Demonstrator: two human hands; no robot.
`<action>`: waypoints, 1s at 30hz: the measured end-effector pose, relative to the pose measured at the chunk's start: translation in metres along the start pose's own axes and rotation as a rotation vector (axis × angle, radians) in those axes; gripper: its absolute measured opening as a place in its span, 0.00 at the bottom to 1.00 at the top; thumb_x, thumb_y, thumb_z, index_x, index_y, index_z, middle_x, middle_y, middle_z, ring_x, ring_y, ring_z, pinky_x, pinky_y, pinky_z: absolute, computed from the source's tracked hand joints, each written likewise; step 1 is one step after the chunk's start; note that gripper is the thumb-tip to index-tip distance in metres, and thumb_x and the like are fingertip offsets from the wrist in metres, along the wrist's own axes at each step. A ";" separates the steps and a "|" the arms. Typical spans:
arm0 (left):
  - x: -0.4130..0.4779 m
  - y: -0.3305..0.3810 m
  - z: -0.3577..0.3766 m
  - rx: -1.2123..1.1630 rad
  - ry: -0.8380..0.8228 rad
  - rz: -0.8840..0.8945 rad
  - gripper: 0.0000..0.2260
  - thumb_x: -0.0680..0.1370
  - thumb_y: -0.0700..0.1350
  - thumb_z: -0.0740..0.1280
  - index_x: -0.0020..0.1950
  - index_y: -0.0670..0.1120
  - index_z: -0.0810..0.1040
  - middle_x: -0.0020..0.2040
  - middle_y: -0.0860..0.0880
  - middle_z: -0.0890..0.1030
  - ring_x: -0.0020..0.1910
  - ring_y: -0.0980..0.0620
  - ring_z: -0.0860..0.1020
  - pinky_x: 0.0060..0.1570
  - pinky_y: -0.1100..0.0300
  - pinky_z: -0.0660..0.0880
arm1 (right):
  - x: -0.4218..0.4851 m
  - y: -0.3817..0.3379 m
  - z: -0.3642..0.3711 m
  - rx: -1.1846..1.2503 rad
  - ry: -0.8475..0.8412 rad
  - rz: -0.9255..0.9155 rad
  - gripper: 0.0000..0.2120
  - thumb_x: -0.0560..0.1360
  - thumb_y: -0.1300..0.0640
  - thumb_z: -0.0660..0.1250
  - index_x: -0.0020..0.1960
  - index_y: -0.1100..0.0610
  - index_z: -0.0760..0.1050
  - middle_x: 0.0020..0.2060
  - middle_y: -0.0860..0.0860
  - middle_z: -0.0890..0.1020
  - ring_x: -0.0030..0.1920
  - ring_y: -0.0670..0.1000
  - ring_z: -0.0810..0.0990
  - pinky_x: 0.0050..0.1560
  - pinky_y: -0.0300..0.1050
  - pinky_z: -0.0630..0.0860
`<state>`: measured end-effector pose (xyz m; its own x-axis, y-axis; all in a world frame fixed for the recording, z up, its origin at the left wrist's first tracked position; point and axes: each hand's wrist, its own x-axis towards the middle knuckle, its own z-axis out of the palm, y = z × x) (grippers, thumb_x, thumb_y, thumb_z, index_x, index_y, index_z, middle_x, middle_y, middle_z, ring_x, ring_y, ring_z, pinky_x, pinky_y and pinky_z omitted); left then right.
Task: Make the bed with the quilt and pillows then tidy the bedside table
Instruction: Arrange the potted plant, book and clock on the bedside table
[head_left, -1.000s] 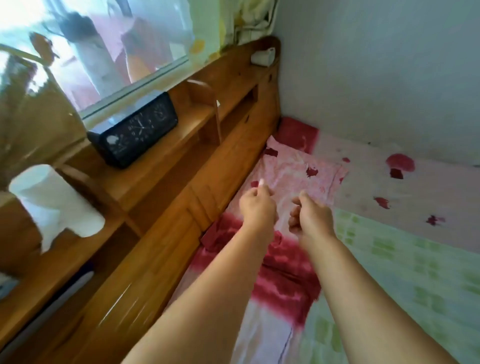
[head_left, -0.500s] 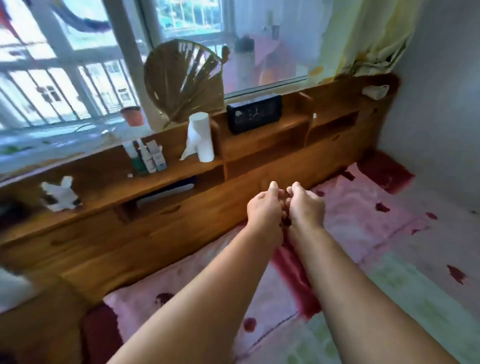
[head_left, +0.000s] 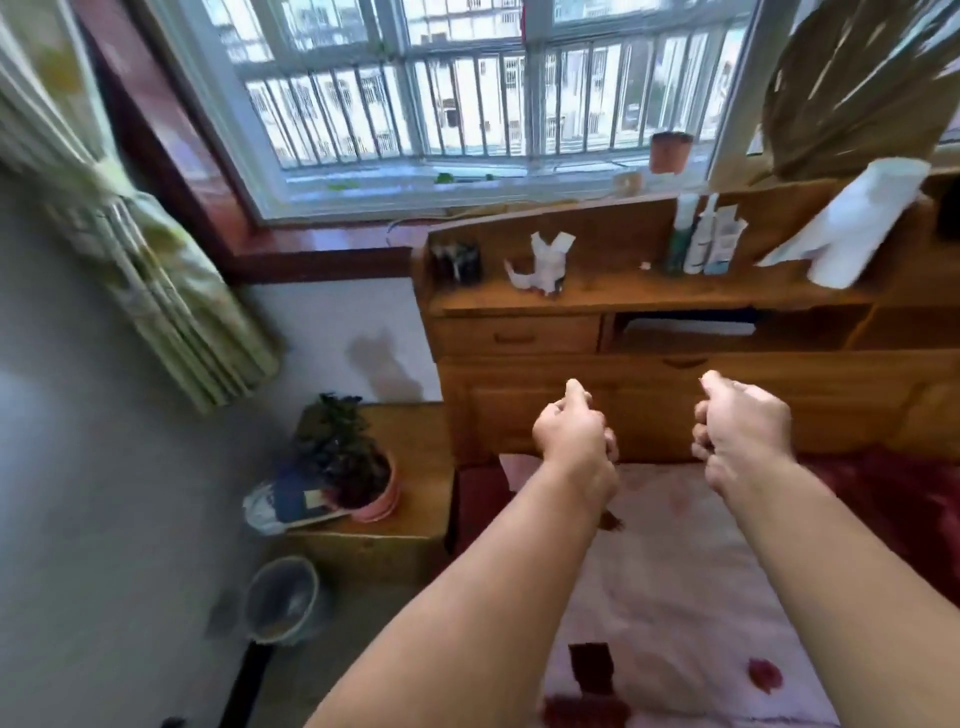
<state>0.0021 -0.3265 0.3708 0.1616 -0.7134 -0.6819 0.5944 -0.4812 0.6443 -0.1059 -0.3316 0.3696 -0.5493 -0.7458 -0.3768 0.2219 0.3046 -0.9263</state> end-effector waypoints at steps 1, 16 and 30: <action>0.019 0.018 -0.021 0.006 0.009 0.039 0.07 0.80 0.49 0.64 0.48 0.45 0.74 0.27 0.51 0.68 0.17 0.58 0.61 0.18 0.68 0.57 | -0.002 0.010 0.027 -0.015 0.004 -0.019 0.04 0.80 0.55 0.62 0.51 0.55 0.73 0.30 0.50 0.72 0.24 0.46 0.66 0.18 0.33 0.60; 0.158 0.194 -0.213 0.107 0.051 0.130 0.08 0.78 0.42 0.67 0.43 0.46 0.69 0.19 0.53 0.67 0.13 0.58 0.60 0.17 0.72 0.56 | -0.083 0.081 0.346 0.079 -0.032 0.062 0.04 0.78 0.61 0.60 0.49 0.54 0.72 0.29 0.49 0.72 0.19 0.44 0.66 0.18 0.30 0.59; 0.168 0.250 -0.266 0.000 0.146 0.201 0.09 0.79 0.42 0.67 0.42 0.45 0.68 0.26 0.49 0.67 0.14 0.58 0.59 0.17 0.72 0.54 | -0.115 0.104 0.424 0.051 -0.162 0.142 0.05 0.78 0.62 0.59 0.50 0.55 0.72 0.29 0.50 0.73 0.19 0.45 0.67 0.19 0.32 0.59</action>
<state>0.3874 -0.4315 0.3252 0.3890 -0.7135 -0.5828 0.5384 -0.3372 0.7723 0.3214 -0.4653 0.3158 -0.3736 -0.7845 -0.4950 0.3301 0.3863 -0.8613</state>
